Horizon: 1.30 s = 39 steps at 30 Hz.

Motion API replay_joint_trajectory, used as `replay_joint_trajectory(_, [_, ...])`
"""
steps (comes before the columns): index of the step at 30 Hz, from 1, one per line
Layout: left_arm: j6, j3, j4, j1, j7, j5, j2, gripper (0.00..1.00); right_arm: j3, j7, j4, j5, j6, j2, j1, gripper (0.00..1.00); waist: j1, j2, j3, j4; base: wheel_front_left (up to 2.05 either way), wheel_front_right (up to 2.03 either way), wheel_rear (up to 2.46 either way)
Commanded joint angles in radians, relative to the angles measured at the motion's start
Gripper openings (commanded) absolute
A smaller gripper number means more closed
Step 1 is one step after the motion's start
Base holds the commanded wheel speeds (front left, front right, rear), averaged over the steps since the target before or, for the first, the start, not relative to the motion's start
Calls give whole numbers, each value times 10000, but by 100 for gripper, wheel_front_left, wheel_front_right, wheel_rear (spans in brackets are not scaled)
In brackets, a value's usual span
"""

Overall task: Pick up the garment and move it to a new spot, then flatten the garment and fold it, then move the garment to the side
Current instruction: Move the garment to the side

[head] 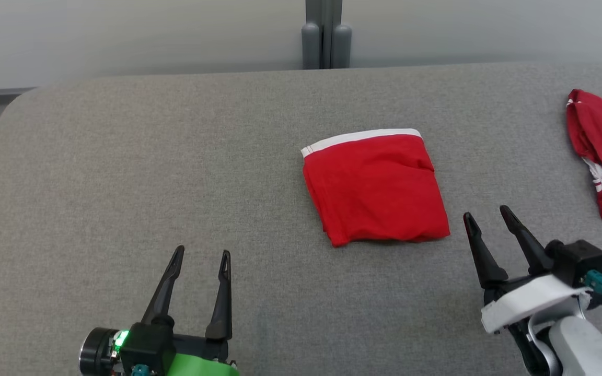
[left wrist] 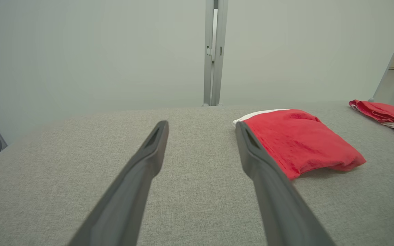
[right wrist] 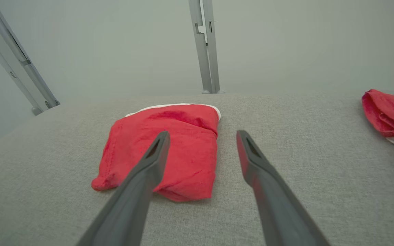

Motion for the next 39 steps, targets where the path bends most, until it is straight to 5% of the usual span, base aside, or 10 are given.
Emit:
replay_joint_trajectory(1, [-22, -40, -3, -251, 5, 68, 11, 100, 287, -33, 453, 458, 1, -306, -569, 100, 0, 0, 488, 236, 0, 0, 0])
replay_joint_trajectory(15, [151, -614, -73, -1151, 4, -377, 11, 100, 2770, 3746, 2254, 5975, 1, -2961, -4269, 100, 0, 0, 1916, 925, 0, 0, 0])
replay_joint_trajectory(27, [319, -902, -144, -1672, 4, -628, 11, 100, 4129, 4385, 3221, 7091, 1, -3048, -5518, 100, 0, 0, 2515, 1123, 0, 0, 0])
replay_joint_trajectory(28, [338, -913, -145, -1691, 4, -651, 11, 100, 4288, 4389, 3203, 7128, 1, -3029, -5531, 88, 0, 0, 2520, 1113, 0, 0, 0])
replay_joint_trajectory(30, [367, -914, -143, -1741, 6, -693, 11, 100, 4842, 4323, 3021, 7233, 1, -3157, -5574, 0, 0, 0, 2480, 1017, 0, 0, 0])
replay_joint_trajectory(39, [252, -687, -221, -1719, 4, -496, 13, 100, 5613, 3438, 2705, 7023, -6, -4404, -6074, 0, 0, 0, 2519, 66, 0, 0, 0])
